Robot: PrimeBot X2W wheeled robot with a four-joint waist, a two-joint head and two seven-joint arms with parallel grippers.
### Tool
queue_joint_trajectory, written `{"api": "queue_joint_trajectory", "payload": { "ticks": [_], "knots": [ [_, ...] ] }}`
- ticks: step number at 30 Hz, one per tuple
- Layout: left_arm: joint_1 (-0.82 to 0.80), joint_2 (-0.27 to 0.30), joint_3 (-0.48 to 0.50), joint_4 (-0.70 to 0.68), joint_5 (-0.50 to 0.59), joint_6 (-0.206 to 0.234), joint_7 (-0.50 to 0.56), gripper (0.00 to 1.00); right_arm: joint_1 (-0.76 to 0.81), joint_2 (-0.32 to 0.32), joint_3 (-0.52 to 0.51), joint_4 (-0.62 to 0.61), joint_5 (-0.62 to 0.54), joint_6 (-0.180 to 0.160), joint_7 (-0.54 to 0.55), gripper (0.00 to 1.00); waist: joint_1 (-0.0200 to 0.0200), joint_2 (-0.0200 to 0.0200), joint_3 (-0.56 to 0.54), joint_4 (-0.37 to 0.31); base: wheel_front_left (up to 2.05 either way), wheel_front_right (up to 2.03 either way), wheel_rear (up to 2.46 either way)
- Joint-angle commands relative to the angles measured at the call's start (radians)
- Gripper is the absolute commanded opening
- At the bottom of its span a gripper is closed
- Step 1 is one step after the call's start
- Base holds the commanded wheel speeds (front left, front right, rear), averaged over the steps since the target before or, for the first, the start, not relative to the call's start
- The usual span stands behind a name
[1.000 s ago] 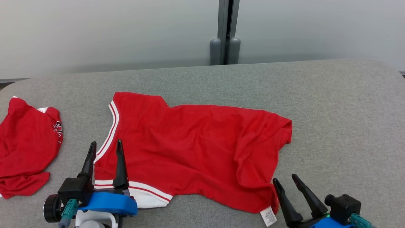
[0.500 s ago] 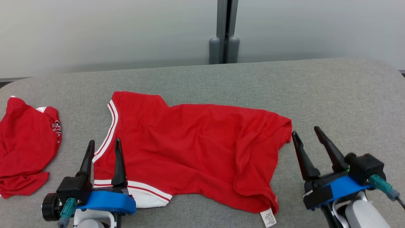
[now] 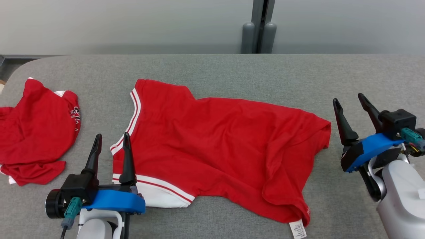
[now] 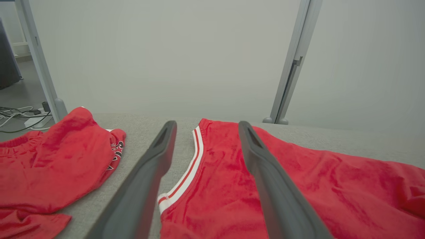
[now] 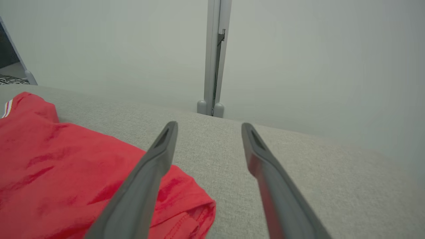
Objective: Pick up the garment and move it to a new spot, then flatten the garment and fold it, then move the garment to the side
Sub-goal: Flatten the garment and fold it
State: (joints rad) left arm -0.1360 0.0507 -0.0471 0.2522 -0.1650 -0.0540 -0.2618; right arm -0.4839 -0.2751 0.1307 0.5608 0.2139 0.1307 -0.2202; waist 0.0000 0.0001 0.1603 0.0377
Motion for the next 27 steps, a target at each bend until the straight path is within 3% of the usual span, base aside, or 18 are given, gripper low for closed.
{"api": "queue_joint_trajectory", "payload": {
  "ticks": [1,11,20,21,22,27],
  "knots": [
    [-0.023,-0.001,-0.007,-0.004,-0.003,0.003,-0.005,1.0,-0.034,-0.007,0.0,0.056,-0.006,0.0,0.001,1.0,0.0,-0.0001,0.023,0.023,0.0,0.0,0.0],
    [-0.056,-0.001,-0.027,-0.007,-0.02,0.009,-0.005,1.0,-0.163,-0.012,0.052,0.423,0.004,0.0,-0.007,1.0,0.0,-0.0001,0.072,0.076,0.0,0.0,0.0],
    [-0.063,-0.001,-0.04,0.002,-0.021,0.012,-0.005,1.0,-0.213,0.006,0.147,0.573,0.048,0.0,-0.012,1.0,0.0,-0.0001,0.077,0.076,0.0,0.0,0.0],
    [-0.064,-0.001,-0.043,0.004,-0.021,0.012,-0.005,1.0,-0.215,0.008,0.159,0.586,0.056,0.0,-0.002,0.87,0.0,-0.0001,0.076,0.076,0.0,0.0,0.0],
    [-0.065,0.0,-0.044,0.005,-0.022,0.013,-0.005,1.0,-0.219,0.01,0.172,0.595,0.064,0.0,0.006,0.0,0.0,-0.0001,0.075,0.076,0.0,0.0,0.0],
    [-0.067,-0.001,-0.047,0.008,-0.022,0.011,-0.005,1.0,-0.267,-0.023,0.208,0.593,0.125,0.0,-0.007,0.0,0.0,-0.0001,0.07,0.078,0.0,0.0,0.0]
  ]
}}
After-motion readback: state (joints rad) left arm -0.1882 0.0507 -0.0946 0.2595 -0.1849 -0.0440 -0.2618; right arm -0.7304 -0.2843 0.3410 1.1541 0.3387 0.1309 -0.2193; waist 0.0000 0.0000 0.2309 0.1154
